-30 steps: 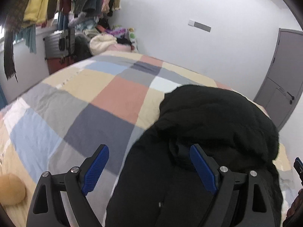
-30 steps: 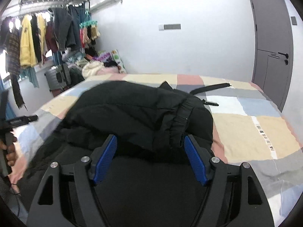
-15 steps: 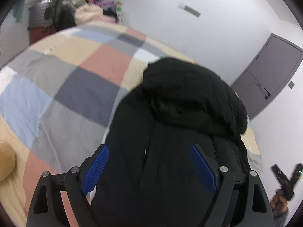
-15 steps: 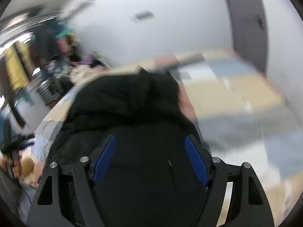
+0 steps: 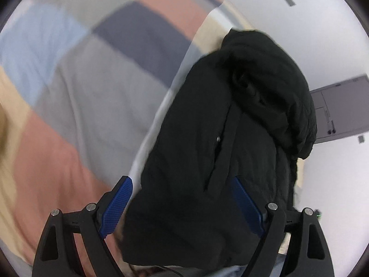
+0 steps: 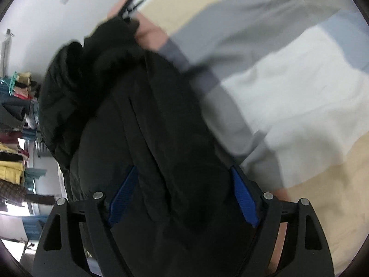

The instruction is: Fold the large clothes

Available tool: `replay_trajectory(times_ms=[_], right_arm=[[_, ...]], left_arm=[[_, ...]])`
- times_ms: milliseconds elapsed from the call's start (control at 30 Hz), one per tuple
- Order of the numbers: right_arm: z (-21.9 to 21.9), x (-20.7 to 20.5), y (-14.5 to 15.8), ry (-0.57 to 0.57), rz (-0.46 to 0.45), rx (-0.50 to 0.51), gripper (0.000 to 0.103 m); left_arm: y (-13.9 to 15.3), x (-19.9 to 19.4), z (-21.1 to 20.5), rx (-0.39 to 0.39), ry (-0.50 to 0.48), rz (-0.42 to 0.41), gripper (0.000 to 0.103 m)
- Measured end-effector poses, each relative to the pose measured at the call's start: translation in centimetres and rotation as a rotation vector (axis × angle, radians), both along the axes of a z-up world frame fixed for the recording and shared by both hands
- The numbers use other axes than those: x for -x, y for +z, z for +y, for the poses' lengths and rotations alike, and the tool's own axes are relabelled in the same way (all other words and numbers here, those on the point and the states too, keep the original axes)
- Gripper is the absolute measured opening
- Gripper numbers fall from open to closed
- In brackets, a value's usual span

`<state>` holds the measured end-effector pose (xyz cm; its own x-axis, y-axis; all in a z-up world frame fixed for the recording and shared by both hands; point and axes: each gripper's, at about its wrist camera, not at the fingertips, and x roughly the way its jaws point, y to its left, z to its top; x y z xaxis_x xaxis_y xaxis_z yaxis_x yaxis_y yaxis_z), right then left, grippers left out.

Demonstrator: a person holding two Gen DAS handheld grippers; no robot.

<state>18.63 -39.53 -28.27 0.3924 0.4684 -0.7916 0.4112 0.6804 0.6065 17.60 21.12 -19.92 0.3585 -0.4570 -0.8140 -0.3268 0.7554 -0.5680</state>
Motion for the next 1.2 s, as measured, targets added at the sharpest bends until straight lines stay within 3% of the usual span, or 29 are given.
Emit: replay_trajectory(times_ms=[100,200,300,400,467,600,733,900,967,1100,1200], right_arm=[[1.4,-0.1,-0.1,0.058,0.008,-0.024,0.082],[2.1,0.1,0.2,0.087,-0.043,-0.126,0.085],[2.5,0.7,1.6,0.103,-0.168,-0.25,0.085],[3.1,1.7,3.9,0.136,-0.323,-0.295,0.085],[3.7,1.9,4.6,0.163,-0.352,-0.288,0.085],[4.6,1.8,3.5,0.176,-0.271,-0.199,0.085],[4.5,1.1,1.7,0.114,-0.125,-0.136,0.085],[3.5,1.1,-0.5,0.025,0.013,-0.026,0.087],[3.3,0.9,-1.7,0.019,0.066,-0.071,0.088],[3.7,0.7,-1.9,0.062,0.013,-0.194,0.089],[4.5,0.8,-0.3,0.113,-0.083,-0.198,0.072]], left_arm=[[-0.6,0.1,0.5,0.023,0.025,0.022,0.087],[-1.3,-0.1,0.3,0.024,0.012,0.053,0.087],[-2.1,-0.5,0.2,0.041,0.0,0.08,0.087],[-3.0,-1.0,-0.2,0.071,-0.017,0.111,0.087],[-3.7,-1.4,-0.3,0.066,-0.021,0.144,0.087],[-4.6,-1.8,-1.1,0.032,-0.038,0.199,0.087],[-5.4,-2.1,-1.3,-0.015,-0.031,0.253,0.087],[-6.8,-2.4,-1.2,0.013,-0.024,0.302,0.091],[-7.3,-2.6,-1.4,0.046,-0.037,0.302,0.091],[-7.1,-3.1,-3.1,0.131,-0.141,0.249,0.091],[-5.0,-3.2,-5.7,0.185,-0.271,0.152,0.082]])
